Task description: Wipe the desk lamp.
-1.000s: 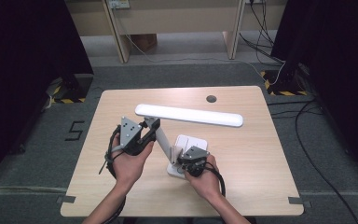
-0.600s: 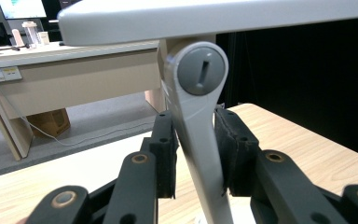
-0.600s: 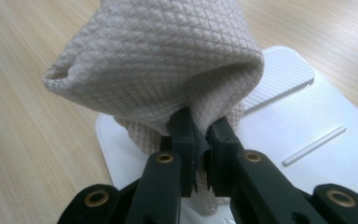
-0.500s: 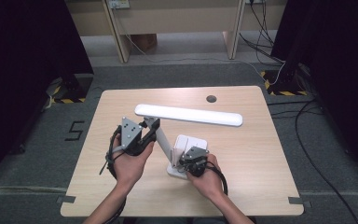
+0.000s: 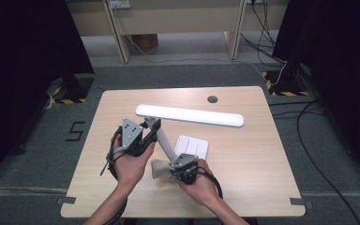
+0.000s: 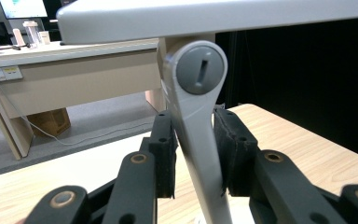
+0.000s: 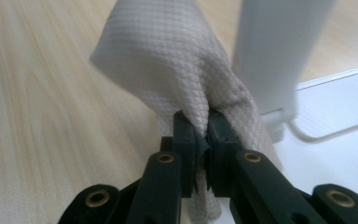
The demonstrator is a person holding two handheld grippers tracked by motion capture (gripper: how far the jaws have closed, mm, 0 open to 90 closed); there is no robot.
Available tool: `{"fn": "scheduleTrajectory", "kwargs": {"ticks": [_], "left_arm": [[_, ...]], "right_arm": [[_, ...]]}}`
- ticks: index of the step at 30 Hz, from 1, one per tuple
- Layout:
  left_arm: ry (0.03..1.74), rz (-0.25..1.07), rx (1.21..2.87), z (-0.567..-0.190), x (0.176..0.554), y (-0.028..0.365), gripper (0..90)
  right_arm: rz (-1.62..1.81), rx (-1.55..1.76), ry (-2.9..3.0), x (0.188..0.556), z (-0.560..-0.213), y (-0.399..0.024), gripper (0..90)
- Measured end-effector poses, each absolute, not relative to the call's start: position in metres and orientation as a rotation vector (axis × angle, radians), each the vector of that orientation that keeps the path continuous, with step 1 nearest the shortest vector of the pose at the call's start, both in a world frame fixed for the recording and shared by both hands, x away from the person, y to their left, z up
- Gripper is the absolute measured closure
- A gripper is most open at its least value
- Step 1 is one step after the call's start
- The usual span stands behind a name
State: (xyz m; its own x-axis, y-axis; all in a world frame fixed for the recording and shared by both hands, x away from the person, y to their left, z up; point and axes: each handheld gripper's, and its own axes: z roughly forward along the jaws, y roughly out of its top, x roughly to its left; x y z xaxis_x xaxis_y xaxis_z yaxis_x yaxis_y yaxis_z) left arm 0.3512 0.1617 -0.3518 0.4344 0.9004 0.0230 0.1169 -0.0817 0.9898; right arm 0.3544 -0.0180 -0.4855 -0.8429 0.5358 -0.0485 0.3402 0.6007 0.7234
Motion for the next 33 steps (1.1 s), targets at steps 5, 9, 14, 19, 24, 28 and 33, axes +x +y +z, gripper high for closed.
{"fn": "scheduleTrajectory", "kwargs": {"ticks": [5,9,14,19,24,28,33], "left_arm": [[0.934,0.843,1.526,-0.352,0.351,0.162,69.2],[0.935,0.846,1.527,-0.352,0.351,0.162,69.2],[0.934,0.846,1.526,-0.352,0.351,0.162,69.1],[0.935,0.847,1.527,-0.352,0.351,0.162,69.1],[0.934,0.848,1.526,-0.352,0.351,0.162,69.1],[0.935,0.848,1.526,-0.352,0.351,0.162,69.1],[0.937,0.849,1.527,-0.352,0.351,0.162,69.1]], "right_arm": [[1.078,0.737,2.567,0.356,-0.490,-0.015,85.0],[1.054,0.762,2.586,0.356,-0.489,-0.017,85.3],[1.017,0.804,2.604,0.356,-0.487,-0.022,85.3],[1.002,0.840,2.607,0.356,-0.486,-0.031,85.3],[0.977,0.915,2.613,0.354,-0.485,-0.044,85.3],[0.966,0.921,2.605,0.358,-0.484,-0.058,85.3],[0.946,0.959,2.591,0.361,-0.484,-0.068,85.3]]}}
